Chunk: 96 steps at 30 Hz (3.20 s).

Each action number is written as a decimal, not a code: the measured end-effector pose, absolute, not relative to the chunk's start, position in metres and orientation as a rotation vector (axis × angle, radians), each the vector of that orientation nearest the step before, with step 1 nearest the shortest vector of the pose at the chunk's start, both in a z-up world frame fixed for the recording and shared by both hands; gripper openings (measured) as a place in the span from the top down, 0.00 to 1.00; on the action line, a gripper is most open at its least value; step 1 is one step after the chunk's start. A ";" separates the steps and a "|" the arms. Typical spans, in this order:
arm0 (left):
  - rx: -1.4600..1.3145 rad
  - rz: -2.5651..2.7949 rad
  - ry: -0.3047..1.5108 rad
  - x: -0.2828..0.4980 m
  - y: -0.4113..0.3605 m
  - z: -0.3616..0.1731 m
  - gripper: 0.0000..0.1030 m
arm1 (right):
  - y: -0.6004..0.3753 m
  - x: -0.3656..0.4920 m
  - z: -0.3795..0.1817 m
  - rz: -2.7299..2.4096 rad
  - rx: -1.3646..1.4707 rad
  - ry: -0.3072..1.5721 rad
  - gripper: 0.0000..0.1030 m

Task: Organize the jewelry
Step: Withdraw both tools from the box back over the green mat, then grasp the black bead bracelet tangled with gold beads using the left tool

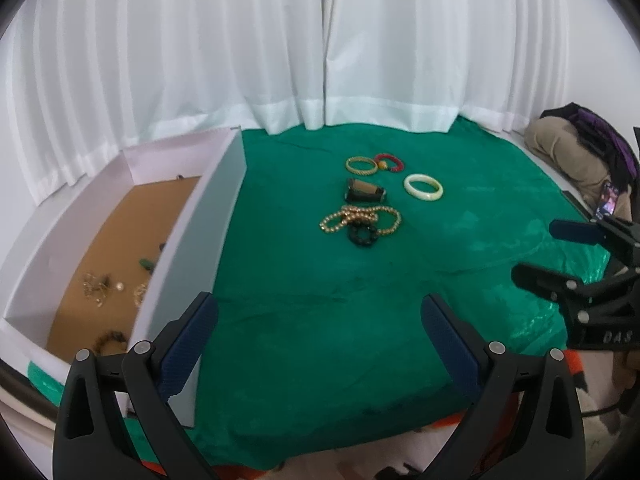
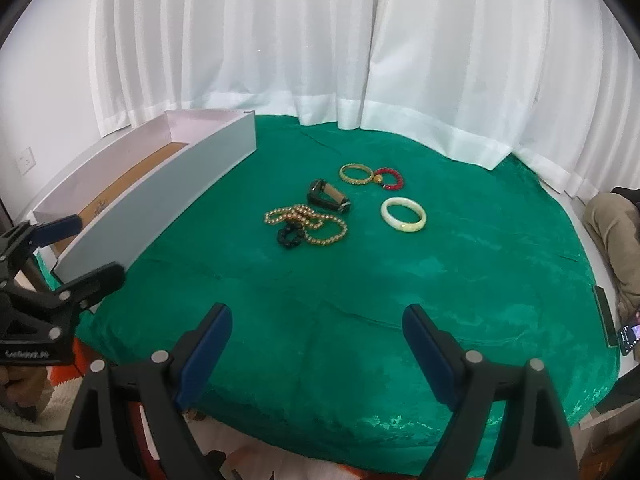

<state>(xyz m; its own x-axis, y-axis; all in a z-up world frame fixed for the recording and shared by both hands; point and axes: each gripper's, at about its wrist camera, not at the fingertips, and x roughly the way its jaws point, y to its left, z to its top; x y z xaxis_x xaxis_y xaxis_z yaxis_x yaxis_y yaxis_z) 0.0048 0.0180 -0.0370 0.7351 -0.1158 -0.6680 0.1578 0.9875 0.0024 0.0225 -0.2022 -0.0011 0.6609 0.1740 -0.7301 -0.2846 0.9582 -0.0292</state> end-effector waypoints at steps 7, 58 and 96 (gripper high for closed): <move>0.038 -0.182 0.812 0.025 0.006 -0.055 0.02 | -0.225 0.039 -0.026 0.269 -0.117 0.824 0.14; -0.188 -0.483 1.096 0.247 -0.029 -0.117 0.84 | -0.286 0.058 -0.076 0.249 0.074 0.923 0.14; -0.162 -0.460 1.166 0.250 -0.021 -0.124 0.91 | -0.275 0.052 -0.086 0.272 0.091 0.957 0.14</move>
<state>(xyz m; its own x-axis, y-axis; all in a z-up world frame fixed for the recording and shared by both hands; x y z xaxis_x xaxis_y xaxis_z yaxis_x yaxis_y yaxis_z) 0.2498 -0.0207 -0.1245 0.3138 -0.4294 -0.8469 0.2643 0.8961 -0.3564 0.0520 -0.2755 -0.0855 0.5449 0.2687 -0.7943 -0.1888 0.9623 0.1960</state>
